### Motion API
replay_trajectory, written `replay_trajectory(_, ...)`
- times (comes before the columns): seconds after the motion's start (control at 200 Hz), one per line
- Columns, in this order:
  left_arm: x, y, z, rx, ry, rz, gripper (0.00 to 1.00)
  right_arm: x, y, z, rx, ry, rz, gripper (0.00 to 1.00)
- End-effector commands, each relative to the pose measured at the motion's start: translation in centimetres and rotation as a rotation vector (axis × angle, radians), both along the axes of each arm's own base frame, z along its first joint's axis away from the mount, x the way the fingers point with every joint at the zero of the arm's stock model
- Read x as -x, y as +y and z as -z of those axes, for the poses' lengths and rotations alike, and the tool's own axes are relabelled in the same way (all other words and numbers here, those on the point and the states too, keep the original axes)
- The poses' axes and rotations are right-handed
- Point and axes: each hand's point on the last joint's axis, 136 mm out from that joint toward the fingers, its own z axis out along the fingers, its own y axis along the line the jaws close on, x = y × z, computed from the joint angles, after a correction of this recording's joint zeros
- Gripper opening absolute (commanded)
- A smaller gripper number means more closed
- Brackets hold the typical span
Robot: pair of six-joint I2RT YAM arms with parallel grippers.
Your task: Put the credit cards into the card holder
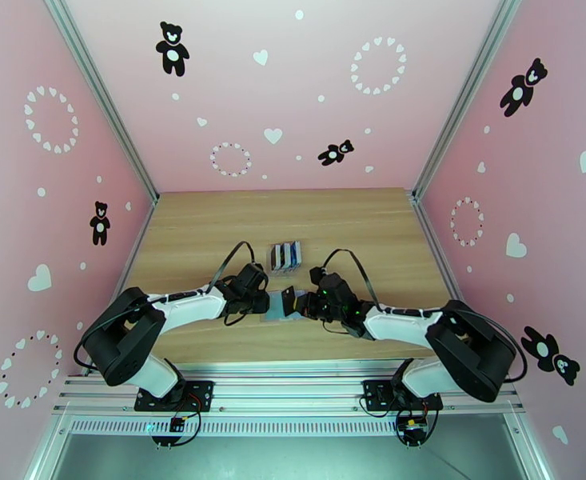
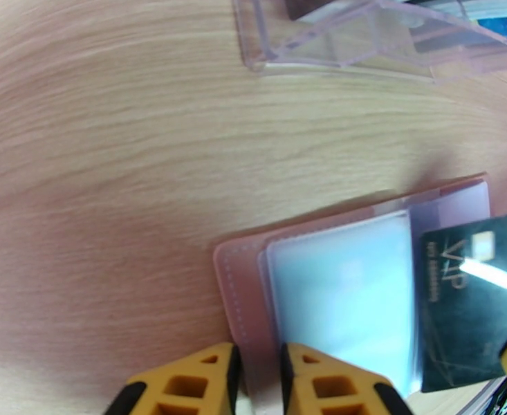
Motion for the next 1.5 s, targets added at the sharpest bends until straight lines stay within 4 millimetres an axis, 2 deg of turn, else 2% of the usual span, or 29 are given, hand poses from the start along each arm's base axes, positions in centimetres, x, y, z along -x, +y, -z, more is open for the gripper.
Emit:
replay_trajectory(0.0, 1.2, 1.0, 1.9, -0.055, 0.06, -0.007, 0.26, 0.3, -1.3, -0.2, 0.045, -0.029, 0.021, 0.0)
replay_trajectory(0.135, 1.3, 0.9, 2.0, -0.048, 0.063, -0.009, 0.26, 0.5, -1.3, 0.0, 0.052, -0.024, 0.012, 0.0)
replay_trajectory(0.551, 1.6, 1.2, 2.1, -0.048, 0.066, -0.014, 0.26, 0.7, 0.4, 1.9, -0.011, 0.033, -0.023, 0.0)
replay_trajectory(0.761, 1.7, 1.3, 2.3, -0.048, 0.068, -0.016, 0.26, 0.7, 0.4, 1.5, -0.021, 0.029, -0.018, 0.0)
replay_trajectory(0.946, 1.7, 1.2, 2.2, -0.047, 0.067, -0.016, 0.26, 0.6, -0.8, 1.1, 0.017, 0.003, 0.015, 0.0)
replay_trajectory(1.497, 1.7, 1.2, 2.2, -0.044, 0.066, -0.018, 0.26, 0.9, 0.1, 1.5, 0.002, 0.021, -0.016, 0.0)
